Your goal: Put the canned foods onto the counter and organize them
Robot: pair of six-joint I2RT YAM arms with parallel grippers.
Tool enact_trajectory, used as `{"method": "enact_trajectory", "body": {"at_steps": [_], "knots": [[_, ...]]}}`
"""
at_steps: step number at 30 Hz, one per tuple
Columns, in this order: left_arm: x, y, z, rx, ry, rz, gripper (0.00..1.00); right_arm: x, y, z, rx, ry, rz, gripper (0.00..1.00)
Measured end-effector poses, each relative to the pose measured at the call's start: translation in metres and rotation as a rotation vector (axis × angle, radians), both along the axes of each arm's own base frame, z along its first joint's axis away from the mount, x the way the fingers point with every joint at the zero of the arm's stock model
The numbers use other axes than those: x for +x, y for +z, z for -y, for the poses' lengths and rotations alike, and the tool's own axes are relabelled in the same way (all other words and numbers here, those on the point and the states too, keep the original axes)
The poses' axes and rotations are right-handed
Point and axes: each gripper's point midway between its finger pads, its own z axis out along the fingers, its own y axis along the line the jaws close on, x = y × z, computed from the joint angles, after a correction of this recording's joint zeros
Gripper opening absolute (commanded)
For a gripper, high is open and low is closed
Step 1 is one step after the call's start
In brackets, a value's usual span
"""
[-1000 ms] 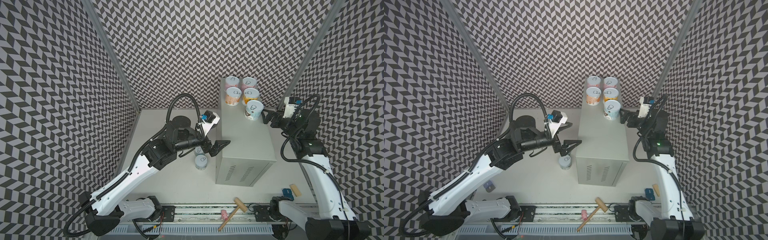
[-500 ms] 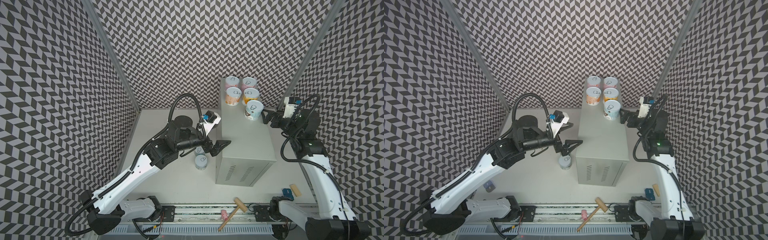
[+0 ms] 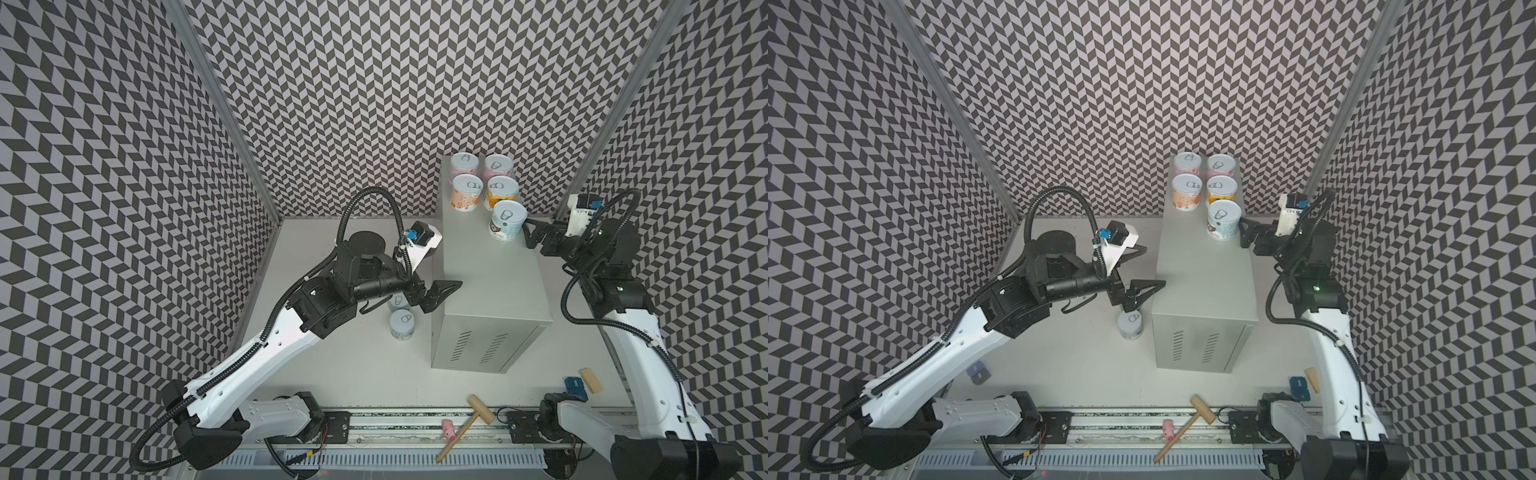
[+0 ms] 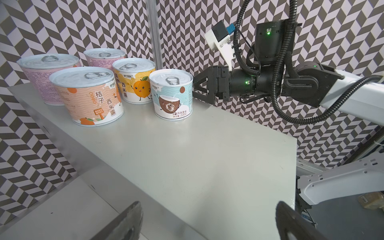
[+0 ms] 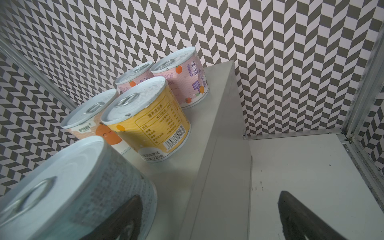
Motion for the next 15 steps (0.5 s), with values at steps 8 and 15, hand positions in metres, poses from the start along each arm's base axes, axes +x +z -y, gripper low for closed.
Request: {"method": "enact_trajectory", "body": {"at_steps": [8, 15], "knots": [[-0.0001, 0.0, 0.0, 0.0, 0.0, 0.0, 1.0, 0.0003, -0.0076, 0.0003, 0.0, -0.002, -0.017, 0.99], [-0.0001, 0.0, 0.0, 0.0, 0.0, 0.0, 1.0, -0.0001, -0.0076, -0.0039, 0.0, 0.01, -0.017, 0.99]]}}
